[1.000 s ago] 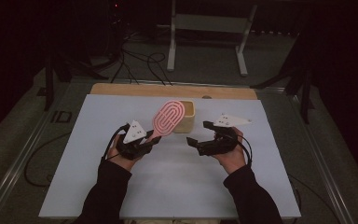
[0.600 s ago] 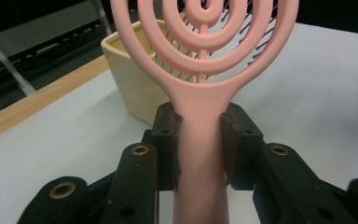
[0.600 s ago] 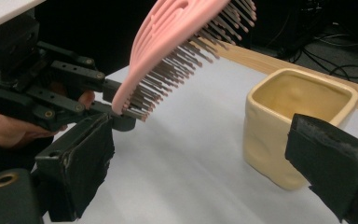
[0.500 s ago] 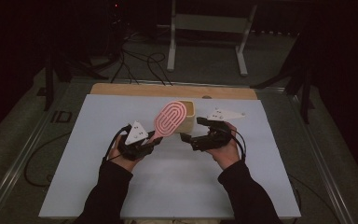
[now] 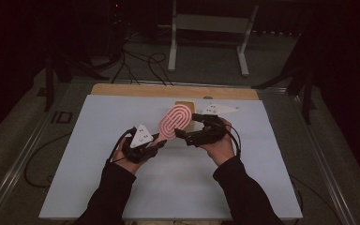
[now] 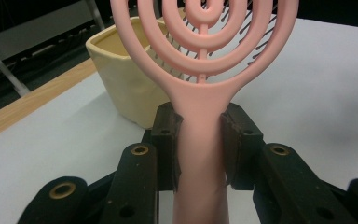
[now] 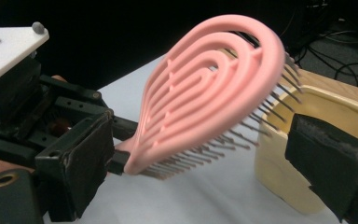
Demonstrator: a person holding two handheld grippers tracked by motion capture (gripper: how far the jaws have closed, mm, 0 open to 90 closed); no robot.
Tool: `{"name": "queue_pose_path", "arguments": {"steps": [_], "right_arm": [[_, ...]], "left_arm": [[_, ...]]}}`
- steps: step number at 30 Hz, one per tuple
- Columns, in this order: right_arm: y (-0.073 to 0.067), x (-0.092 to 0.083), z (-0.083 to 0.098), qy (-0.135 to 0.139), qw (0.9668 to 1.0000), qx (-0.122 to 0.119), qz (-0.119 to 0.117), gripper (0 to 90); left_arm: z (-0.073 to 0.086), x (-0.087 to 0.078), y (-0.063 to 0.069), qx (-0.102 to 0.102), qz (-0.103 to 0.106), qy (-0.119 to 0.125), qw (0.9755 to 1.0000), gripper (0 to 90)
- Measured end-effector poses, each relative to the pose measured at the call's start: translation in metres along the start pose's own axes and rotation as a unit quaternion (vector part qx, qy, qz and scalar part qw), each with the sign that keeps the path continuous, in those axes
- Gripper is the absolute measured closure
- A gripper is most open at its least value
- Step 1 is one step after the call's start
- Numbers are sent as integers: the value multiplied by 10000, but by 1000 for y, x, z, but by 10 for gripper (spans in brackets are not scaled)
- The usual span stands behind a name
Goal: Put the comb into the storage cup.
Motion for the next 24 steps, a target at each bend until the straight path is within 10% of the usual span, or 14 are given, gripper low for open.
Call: {"name": "queue_pose_path", "arguments": {"steps": [17,24], "right_arm": [[-3,18,-4,-231,9993,201,-236,134],[-2,20,-4,-236,9982,378,-405,335]], "left_arm": [[-2,3,9,124,56,37,9999,701],[-2,1,9,125,53,78,9999,701]]}}
Point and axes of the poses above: each handheld gripper's, and its own axes: x roughly forward along the jaws, z roughly out of its underside, y roughly to its right, the point moved 4 cm from there along x, roughly forward along the jaws, and after that the axes turned 9 degrees about -y, right-handed, at the moved point
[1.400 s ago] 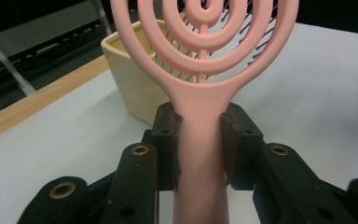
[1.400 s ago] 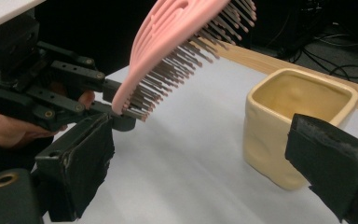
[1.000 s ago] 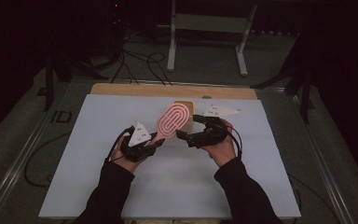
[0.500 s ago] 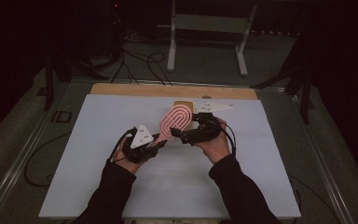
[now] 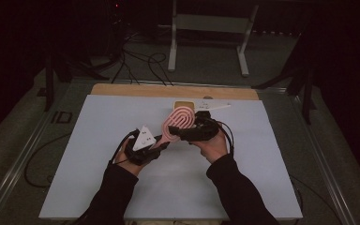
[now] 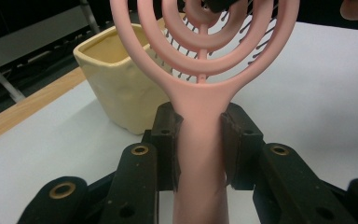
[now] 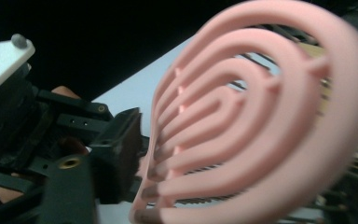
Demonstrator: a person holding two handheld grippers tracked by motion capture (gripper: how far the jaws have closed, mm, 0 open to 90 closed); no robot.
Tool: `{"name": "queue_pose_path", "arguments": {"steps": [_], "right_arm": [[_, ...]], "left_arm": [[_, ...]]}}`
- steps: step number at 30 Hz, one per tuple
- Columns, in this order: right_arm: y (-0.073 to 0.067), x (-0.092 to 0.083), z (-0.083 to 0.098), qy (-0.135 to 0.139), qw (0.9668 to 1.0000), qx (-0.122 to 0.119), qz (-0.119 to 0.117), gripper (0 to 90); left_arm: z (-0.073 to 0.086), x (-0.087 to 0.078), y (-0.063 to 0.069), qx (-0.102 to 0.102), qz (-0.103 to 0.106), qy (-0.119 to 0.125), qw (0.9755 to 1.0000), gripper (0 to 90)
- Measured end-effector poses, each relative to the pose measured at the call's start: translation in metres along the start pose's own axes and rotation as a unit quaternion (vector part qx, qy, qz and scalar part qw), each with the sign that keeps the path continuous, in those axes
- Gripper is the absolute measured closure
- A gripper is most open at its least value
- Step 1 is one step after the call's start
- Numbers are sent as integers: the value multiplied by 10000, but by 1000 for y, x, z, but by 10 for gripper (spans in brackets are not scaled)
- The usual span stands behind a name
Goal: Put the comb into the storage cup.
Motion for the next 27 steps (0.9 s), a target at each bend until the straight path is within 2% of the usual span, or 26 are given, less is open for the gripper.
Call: {"name": "queue_pose_path", "arguments": {"steps": [1,2,3,4,12,17,22,27], "right_arm": [[0,0,0,0,10000,0,0,335],[2,0,0,26,9999,119,-91,384],[2,0,0,26,9999,119,-91,384],[2,0,0,28,9997,188,-147,421],[2,2,1,-62,9993,324,-203,458],[1,3,1,-102,9993,315,-169,510],[-4,4,0,-107,9986,309,-408,591],[-8,4,-1,-81,9985,273,-475,616]], "left_arm": [[0,0,0,0,0,0,10000,701],[0,0,0,-8,7,20,10000,701],[0,0,0,-14,5,30,10000,701],[-1,0,1,-7,5,33,10000,701],[0,0,1,-8,-18,44,10000,701],[1,2,1,-39,48,28,10000,701],[2,4,1,-33,46,-10,10000,703],[2,3,1,-56,41,4,10000,704]]}}
Point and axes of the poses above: each handheld gripper's, and its own axes: x roughly forward along the jaws, z roughly out of its underside, y roughly to its right, the point moved 4 cm from there along x, roughly forward along the jaws, and after that the axes turned 9 degrees about -y, right-handed, at the moved point
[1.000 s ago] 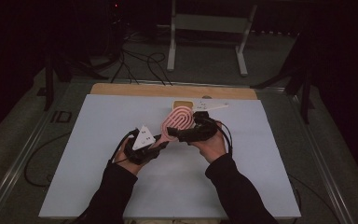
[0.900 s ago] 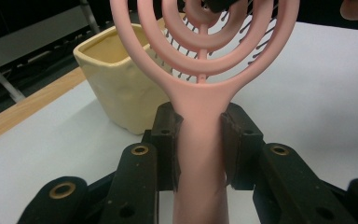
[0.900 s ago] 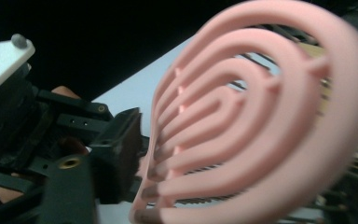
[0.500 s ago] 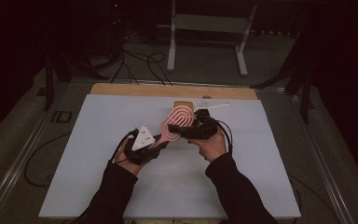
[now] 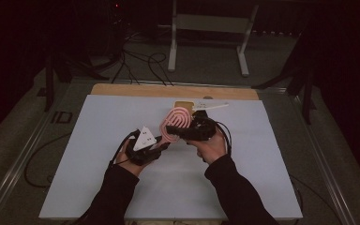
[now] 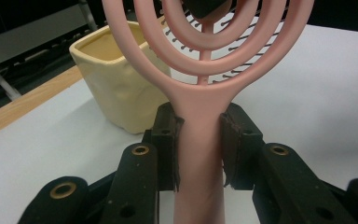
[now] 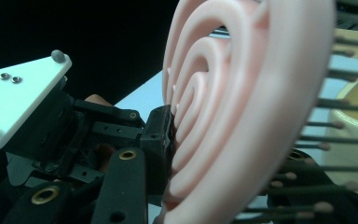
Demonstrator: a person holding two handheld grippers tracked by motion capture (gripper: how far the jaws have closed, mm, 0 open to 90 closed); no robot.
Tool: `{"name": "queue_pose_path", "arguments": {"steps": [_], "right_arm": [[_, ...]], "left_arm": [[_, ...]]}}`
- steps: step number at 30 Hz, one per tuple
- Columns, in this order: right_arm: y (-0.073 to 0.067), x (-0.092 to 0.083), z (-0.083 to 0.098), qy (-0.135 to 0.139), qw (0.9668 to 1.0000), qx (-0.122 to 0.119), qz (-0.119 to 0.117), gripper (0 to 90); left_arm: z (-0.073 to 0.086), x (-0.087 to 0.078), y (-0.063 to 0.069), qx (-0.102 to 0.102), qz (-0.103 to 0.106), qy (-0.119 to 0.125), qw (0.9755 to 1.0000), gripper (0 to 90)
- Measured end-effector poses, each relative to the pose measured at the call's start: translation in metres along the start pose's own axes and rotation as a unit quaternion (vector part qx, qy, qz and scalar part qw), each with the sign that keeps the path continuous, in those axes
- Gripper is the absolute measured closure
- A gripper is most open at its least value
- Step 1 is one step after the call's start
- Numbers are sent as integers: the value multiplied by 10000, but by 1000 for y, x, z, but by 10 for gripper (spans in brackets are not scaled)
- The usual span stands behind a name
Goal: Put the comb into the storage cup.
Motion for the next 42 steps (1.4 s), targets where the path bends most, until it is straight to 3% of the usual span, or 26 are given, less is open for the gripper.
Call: {"name": "queue_pose_path", "arguments": {"steps": [7,14,16,17,20,22,23,25,28,29,32,40,42], "right_arm": [[-2,2,-1,-55,9997,192,-126,638],[-3,2,-1,-20,9998,189,-114,639],[-3,2,-1,-13,9998,183,-86,639],[-3,2,-1,-18,9998,169,-58,639],[-2,2,-1,10,9998,194,-42,639],[-2,2,-1,27,9998,214,-39,639],[-2,1,-1,38,9997,222,-42,639],[-2,2,-1,50,9997,234,-55,639],[-2,2,-1,55,9997,234,-63,639],[-2,3,-1,62,9997,242,-77,639],[-3,3,-1,30,9997,245,-88,638],[-3,2,-2,79,9996,243,-84,638],[-3,1,-2,95,9996,243,-83,638]], "left_arm": [[1,0,-1,-21,17,-15,10000,704],[1,0,-2,-55,-46,0,10000,686],[1,0,-3,-60,-67,9,10000,638],[1,-1,-4,-142,-99,60,9998,638],[0,-3,-8,-328,-168,153,9992,486],[0,-4,-10,-385,-286,188,9987,372],[-1,-5,-11,-419,-519,244,9975,238],[-1,-6,-12,-468,-556,271,9970,147],[-1,-6,-14,-567,-521,275,9966,105],[-1,-7,-15,-582,-450,282,9969,52],[-2,-11,-17,-702,-261,332,9966,10],[1,-22,-24,-766,-282,442,9957,0],[9,-26,-27,-786,-364,404,9954,0]]}}
Point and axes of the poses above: each handheld gripper's, and its own axes: x roughly forward along the jaws, z roughly out of its underside, y roughly to its right, the point moved 4 cm from there along x, roughly forward along the jaws, and after that the axes turned 9 degrees about -y, right-handed, at the moved point
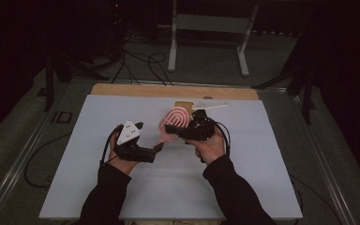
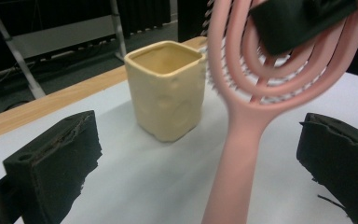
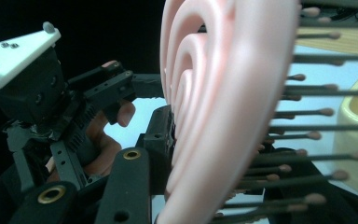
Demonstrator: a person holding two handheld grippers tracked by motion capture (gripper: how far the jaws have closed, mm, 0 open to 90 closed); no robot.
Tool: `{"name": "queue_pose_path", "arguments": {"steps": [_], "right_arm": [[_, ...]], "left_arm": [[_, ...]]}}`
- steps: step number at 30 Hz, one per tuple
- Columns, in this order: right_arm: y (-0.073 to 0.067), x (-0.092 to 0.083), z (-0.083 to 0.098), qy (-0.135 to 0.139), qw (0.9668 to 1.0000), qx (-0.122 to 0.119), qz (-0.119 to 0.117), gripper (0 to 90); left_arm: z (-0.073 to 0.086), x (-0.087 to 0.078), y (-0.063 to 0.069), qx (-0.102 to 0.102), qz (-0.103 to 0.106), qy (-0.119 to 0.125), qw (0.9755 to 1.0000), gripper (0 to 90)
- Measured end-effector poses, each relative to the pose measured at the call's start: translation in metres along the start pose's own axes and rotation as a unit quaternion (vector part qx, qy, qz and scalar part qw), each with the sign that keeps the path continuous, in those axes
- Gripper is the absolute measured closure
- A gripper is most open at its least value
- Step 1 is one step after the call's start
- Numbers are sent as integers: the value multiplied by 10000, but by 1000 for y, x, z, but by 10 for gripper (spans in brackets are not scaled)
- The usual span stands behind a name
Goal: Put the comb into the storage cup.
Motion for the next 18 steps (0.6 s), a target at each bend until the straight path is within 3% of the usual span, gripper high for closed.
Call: {"name": "queue_pose_path", "arguments": {"steps": [9,18], "right_arm": [[3,-2,-1,60,10000,45,20,638],[4,0,-1,54,10000,47,19,638]], "left_arm": [[28,-20,-21,-131,-191,12,9997,0],[62,-37,-36,-370,-553,-46,9978,1]]}}
Point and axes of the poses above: each handheld gripper's, and its own axes: x roughly forward along the jaws, z roughly out of its underside, y roughly to its right, the point moved 4 cm from there along x, roughly forward along the jaws, and after that the axes turned 9 degrees about -y, right-handed, at the moved point
